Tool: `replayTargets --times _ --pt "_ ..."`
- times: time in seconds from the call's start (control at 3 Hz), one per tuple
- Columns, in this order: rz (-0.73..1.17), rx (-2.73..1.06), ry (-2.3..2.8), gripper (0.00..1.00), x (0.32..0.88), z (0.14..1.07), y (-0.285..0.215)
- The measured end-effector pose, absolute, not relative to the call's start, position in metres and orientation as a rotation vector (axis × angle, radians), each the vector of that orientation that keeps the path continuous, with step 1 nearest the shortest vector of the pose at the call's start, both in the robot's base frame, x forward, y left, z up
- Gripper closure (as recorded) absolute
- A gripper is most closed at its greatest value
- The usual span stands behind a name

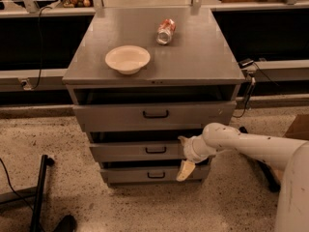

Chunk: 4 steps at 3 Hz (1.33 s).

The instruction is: Open middle drawer

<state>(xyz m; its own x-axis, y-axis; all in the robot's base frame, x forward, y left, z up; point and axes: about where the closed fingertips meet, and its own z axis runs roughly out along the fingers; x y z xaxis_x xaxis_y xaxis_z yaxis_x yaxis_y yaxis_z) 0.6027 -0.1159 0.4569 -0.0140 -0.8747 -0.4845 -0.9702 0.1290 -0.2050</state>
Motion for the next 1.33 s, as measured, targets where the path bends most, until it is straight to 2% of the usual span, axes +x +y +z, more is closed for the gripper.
replayTargets --times 0.67,1.0,1.33 --pt "0.215 -1.712 1.955 0.01 0.636 0.446 -0.132" --pt "0.217 -1.697 1.991 0.18 0.642 0.433 -0.139" --pt "0.213 -1.689 2.015 0.29 0.641 0.426 -0.144"
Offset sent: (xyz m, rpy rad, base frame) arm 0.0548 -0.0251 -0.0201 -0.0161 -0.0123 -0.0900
